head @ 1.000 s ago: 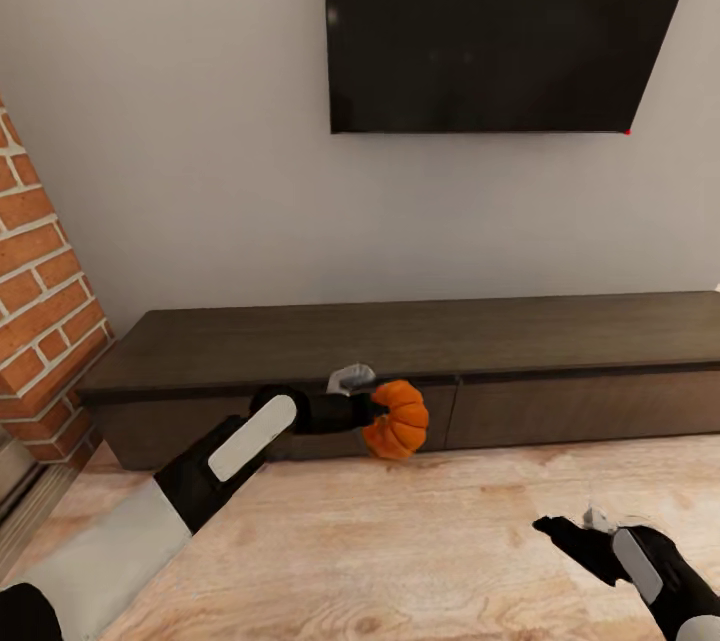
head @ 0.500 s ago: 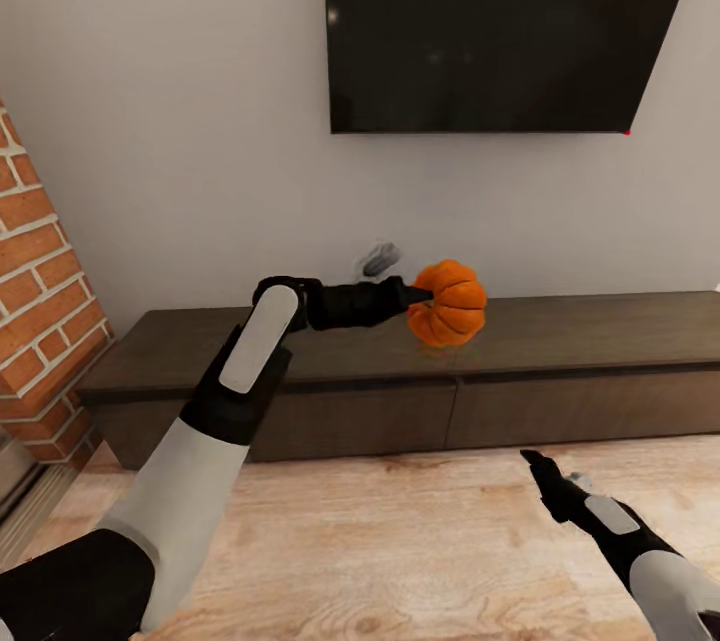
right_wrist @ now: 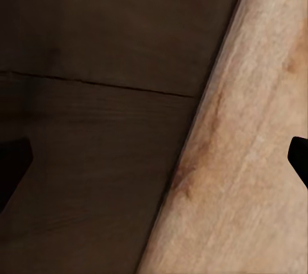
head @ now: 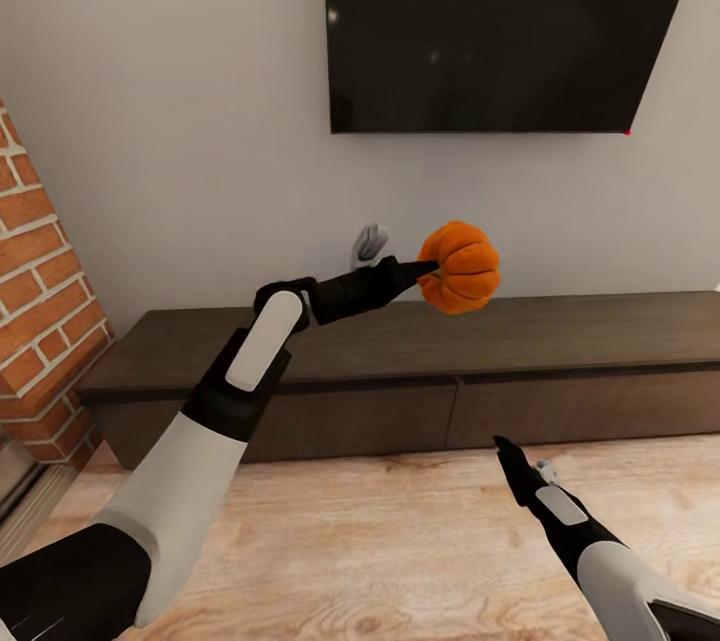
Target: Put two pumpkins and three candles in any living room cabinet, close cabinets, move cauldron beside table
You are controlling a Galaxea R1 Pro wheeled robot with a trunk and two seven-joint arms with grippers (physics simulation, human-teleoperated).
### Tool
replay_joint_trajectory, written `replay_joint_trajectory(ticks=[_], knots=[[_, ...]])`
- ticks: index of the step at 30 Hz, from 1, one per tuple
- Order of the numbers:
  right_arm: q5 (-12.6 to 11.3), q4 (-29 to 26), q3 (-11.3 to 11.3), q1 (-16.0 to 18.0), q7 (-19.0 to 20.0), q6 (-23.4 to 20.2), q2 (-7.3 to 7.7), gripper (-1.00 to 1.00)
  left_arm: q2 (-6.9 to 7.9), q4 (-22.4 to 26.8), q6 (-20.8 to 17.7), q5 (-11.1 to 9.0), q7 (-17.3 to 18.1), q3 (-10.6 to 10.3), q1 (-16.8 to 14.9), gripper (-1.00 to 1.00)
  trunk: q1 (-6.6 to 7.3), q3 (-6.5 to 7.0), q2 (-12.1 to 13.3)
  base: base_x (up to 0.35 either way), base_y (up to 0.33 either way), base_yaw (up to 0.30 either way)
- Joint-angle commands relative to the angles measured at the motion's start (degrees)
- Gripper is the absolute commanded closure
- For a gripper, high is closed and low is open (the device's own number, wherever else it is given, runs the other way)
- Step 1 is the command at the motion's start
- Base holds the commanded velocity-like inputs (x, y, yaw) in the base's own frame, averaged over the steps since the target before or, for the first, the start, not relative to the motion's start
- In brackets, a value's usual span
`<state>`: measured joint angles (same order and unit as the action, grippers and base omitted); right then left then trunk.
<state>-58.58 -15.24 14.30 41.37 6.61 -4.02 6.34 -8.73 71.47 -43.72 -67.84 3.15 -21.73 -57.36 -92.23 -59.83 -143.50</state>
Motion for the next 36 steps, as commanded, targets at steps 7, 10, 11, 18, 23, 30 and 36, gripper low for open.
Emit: replay_joint_trajectory(ticks=[7, 10, 11, 18, 23, 30, 36], knots=[[-2.8, -0.7, 0.8, 0.0, 0.7, -1.7, -0.09, -1.0, 0.01, -0.5, -1.9, -0.5, -1.2, 0.6, 0.0, 1.0, -0.17, -1.6, -0.1, 0.0, 0.0, 0.0], [-7.2, -0.8, 0.8, 0.0, 1.1, -1.9, -0.39, -1.0, 0.31, 1.0, -2.9, -3.9, -7.8, 2.7, 0.0, 1.0, -0.24, -2.27, -0.2, 0.0, 0.0, 0.0], [-7.5, -0.8, 0.7, 0.0, 2.0, -1.8, -0.46, -1.0, 0.35, 1.4, -3.7, -4.7, -8.3, 3.2, 0.0, 1.0, -0.27, -2.49, -0.2, 0.0, 0.0, 0.0], [-8.1, -0.3, 0.5, 0.0, 14.9, -2.0, 0.04, -1.0, 0.2, 4.3, -8.0, -6.1, -7.8, 4.0, 0.0, 1.0, -0.45, -4.04, -0.3, 0.0, 0.0, 0.0], [-11.7, 0.0, 1.0, 0.0, 19.1, -1.6, 0.1, -1.0, 0.04, 4.8, -8.4, -6.2, -7.3, 3.8, 0.0, 1.0, -0.58, -5.15, -0.3, 0.0, 0.0, 0.0], [-12.6, 0.0, 1.1, 0.0, 21.4, -0.7, 0.06, -1.0, 0.33, 4.9, -8.4, -6.3, -4.8, 3.9, 0.0, 1.0, -0.76, -6.7, -0.4, 0.0, 0.0, 0.0], [-12.5, 0.0, 0.9, 0.0, 21.2, 1.3, -0.25, -1.0, 0.38, 4.9, -8.4, -6.3, -4.2, 3.9, 0.0, 1.0, -0.91, -8.03, -0.5, 0.0, 0.0, 0.0]])
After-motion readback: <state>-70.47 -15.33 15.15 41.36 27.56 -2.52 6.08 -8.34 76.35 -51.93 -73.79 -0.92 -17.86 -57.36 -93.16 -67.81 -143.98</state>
